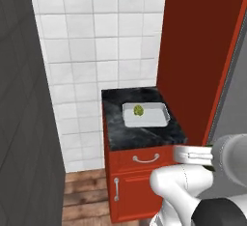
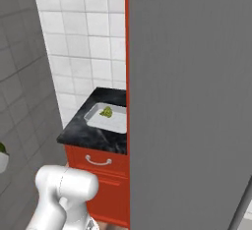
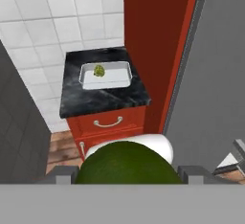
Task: Take the lime and broccoli out of the freezer and place them in the tupperware container on the counter. Then put the tupperware containing the vegetables back in the freezer.
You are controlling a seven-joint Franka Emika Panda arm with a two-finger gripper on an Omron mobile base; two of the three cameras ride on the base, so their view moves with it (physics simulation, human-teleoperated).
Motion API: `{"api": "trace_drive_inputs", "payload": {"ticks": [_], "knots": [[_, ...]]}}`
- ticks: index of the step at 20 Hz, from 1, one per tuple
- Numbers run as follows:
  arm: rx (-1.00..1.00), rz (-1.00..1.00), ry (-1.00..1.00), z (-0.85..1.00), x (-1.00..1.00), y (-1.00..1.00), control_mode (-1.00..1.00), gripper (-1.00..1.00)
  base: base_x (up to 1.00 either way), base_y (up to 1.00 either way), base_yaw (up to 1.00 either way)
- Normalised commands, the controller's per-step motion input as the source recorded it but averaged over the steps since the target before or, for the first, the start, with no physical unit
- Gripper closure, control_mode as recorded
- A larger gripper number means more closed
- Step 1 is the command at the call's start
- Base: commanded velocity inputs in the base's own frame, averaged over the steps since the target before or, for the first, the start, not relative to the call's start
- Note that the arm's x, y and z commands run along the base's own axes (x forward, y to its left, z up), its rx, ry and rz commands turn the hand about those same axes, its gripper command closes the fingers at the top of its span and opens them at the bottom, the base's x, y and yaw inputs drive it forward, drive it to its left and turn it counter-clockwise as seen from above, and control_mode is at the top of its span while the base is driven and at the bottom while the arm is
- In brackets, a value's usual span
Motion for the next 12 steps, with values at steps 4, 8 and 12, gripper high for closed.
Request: {"api": "trace_drive_inputs", "payload": {"ticks": [4, 8, 12], "knots": [[0.00, -0.06, 0.10, 0.00, 0.25, 0.00, -1.00, 1.00, 0.75, 0.25, -0.18], [0.01, -0.22, 0.37, 0.00, 1.00, 0.05, -1.00, 1.00, 0.00, 0.00, 0.00], [0.08, -0.13, 0.41, 0.00, 1.00, 0.00, -1.00, 1.00, 0.00, 0.00, 0.00]]}}
